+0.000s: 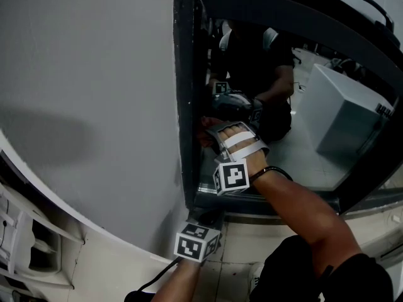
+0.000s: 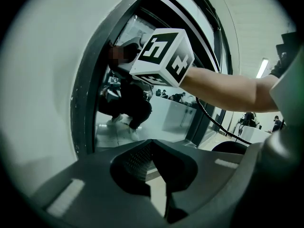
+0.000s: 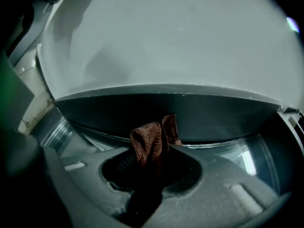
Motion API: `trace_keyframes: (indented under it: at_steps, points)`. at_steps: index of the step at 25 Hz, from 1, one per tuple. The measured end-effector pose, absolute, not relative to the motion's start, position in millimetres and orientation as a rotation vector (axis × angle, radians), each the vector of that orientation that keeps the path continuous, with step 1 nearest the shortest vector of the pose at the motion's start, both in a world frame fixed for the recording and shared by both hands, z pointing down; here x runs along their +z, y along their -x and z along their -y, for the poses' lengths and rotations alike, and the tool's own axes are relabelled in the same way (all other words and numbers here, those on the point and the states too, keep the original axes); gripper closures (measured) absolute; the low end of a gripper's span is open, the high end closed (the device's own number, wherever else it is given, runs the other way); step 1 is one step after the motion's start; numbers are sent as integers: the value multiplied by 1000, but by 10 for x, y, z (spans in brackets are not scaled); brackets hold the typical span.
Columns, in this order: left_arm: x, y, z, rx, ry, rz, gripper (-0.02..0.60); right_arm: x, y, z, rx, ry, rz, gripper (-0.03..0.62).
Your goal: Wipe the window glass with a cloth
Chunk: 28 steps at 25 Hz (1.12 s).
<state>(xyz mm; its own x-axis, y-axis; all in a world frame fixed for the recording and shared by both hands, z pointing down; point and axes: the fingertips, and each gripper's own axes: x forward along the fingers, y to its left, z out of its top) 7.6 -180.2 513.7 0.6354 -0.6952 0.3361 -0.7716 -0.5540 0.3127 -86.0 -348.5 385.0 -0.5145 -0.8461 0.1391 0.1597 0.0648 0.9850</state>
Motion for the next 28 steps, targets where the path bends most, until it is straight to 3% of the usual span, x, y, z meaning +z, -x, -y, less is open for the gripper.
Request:
trace_keyframes:
  at_steps: [16, 20, 28]
  points:
    - [5169, -129, 1764, 249, -2434, 1124, 565, 4565, 861, 3447, -1409, -510, 1602, 520]
    - [5145, -115, 1777, 234, -2436, 1132, 565, 4116, 760, 3196, -1448, -504, 1662, 520]
    - [5136, -150, 1763, 240, -2452, 1121, 565, 2297, 216, 2990, -1797, -784, 1471, 520]
